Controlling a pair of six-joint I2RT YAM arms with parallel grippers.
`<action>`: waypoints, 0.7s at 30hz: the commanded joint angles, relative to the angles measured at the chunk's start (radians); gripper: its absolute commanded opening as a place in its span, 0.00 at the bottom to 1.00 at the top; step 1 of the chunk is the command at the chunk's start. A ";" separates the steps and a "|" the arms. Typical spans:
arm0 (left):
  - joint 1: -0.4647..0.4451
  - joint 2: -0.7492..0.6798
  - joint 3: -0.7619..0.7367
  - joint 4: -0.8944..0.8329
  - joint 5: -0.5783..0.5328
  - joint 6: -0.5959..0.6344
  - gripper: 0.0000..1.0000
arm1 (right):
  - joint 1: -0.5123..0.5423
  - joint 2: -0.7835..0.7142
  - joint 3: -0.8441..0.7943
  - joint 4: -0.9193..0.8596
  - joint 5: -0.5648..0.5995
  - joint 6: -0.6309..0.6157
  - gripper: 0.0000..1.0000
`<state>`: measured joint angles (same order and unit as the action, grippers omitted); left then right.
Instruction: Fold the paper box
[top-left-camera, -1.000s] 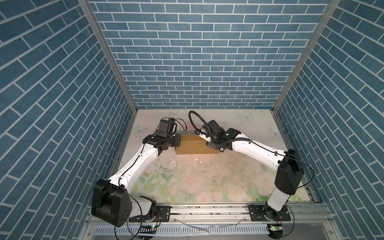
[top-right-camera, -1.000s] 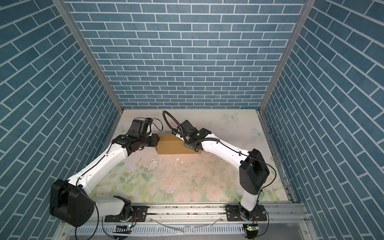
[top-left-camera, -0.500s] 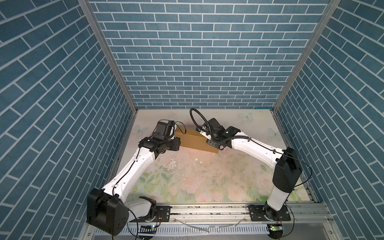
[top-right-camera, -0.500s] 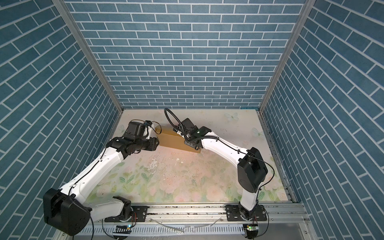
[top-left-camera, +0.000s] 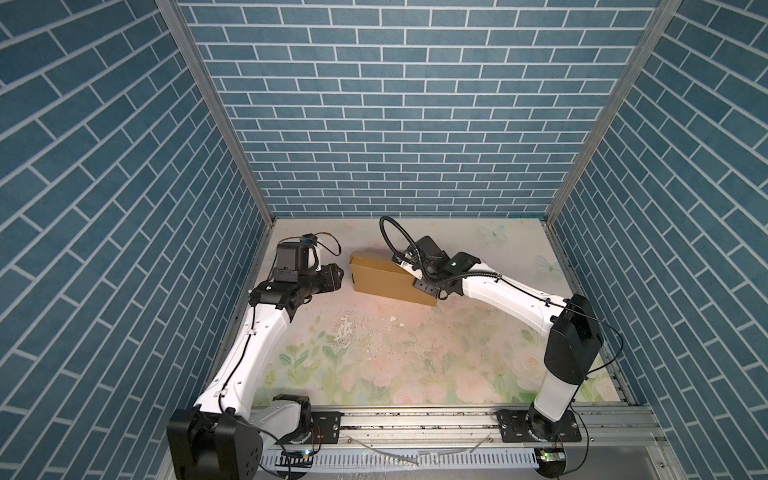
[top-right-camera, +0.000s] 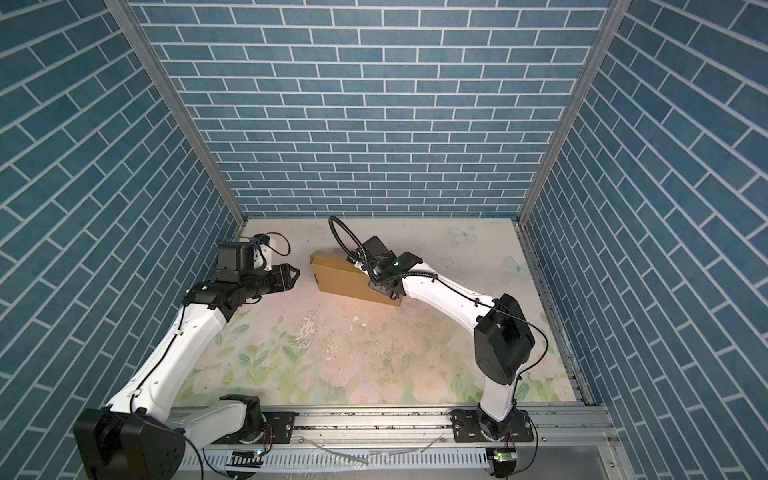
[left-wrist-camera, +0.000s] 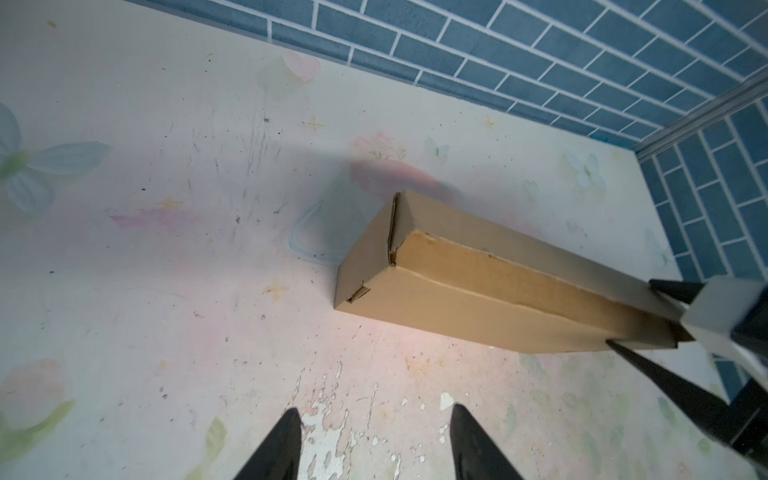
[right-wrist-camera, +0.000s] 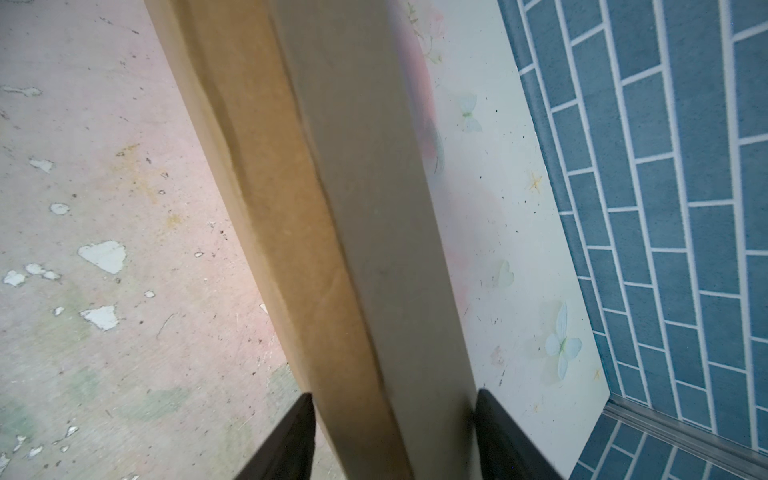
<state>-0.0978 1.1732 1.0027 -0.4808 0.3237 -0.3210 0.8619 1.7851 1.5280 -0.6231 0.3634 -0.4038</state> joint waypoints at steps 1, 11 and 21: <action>0.009 0.054 -0.002 0.141 0.110 -0.072 0.58 | -0.006 -0.001 -0.016 -0.023 0.002 0.039 0.62; 0.010 0.198 0.044 0.360 0.171 -0.139 0.57 | -0.007 -0.001 -0.024 -0.017 -0.006 0.035 0.62; 0.007 0.262 0.020 0.412 0.177 -0.121 0.55 | -0.009 0.000 -0.017 -0.014 -0.023 0.036 0.62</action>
<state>-0.0917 1.4273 1.0222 -0.1081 0.4915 -0.4492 0.8574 1.7851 1.5269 -0.6216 0.3584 -0.3969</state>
